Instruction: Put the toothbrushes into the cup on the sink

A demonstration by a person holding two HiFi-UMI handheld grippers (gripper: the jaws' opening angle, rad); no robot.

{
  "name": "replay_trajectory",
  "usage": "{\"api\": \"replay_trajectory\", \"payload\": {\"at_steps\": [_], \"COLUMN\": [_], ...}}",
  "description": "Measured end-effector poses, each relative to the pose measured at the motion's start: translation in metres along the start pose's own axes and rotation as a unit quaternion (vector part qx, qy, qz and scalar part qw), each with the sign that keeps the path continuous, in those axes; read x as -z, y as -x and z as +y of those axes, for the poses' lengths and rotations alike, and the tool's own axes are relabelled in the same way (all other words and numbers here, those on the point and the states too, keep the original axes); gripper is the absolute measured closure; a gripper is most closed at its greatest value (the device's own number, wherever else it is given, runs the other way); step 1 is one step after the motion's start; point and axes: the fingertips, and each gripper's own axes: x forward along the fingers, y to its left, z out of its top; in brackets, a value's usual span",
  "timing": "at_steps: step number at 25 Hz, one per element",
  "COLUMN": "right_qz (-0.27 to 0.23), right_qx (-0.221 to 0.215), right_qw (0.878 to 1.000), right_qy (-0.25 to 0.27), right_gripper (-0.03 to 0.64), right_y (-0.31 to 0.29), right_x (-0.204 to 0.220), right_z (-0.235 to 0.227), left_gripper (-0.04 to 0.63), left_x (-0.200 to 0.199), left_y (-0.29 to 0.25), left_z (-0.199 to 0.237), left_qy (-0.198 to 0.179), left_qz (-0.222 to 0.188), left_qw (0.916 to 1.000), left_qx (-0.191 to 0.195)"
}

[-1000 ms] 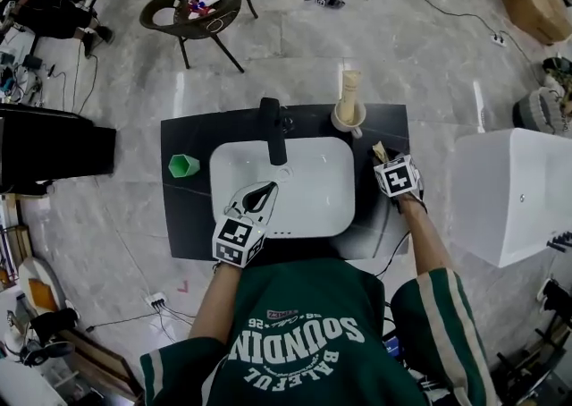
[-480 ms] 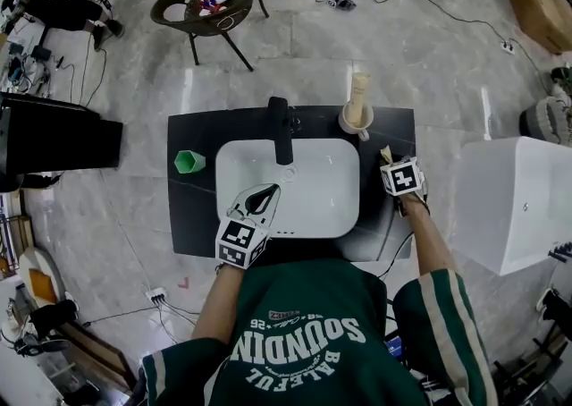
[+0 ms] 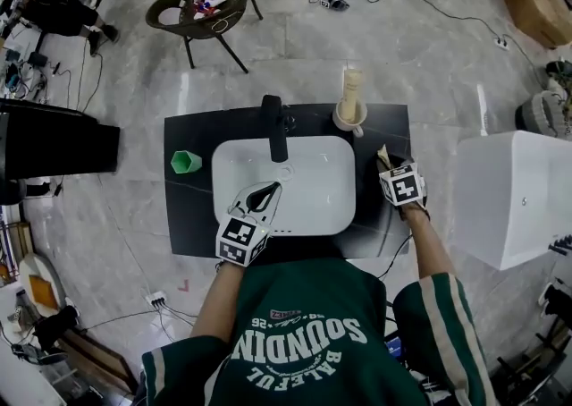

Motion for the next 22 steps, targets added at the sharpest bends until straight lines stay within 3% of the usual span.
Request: {"api": "replay_trajectory", "payload": {"at_steps": [10, 22], "right_qz": [-0.055, -0.072], "right_qx": [0.005, 0.021], "right_qw": [0.997, 0.994], "right_qy": [0.044, 0.085], "right_gripper": [0.5, 0.502], "right_y": [0.031, 0.044], "right_x": [-0.025, -0.055], "right_z": [0.026, 0.078], "left_gripper": [0.584, 0.584], "left_x": [-0.006, 0.0], "left_y": [0.005, 0.033], "left_z": [0.0, 0.031], "left_qy": [-0.01, -0.013], "left_qz": [-0.008, -0.021], "left_qw": [0.9999, 0.9995], "left_qx": [0.0, 0.017]}}
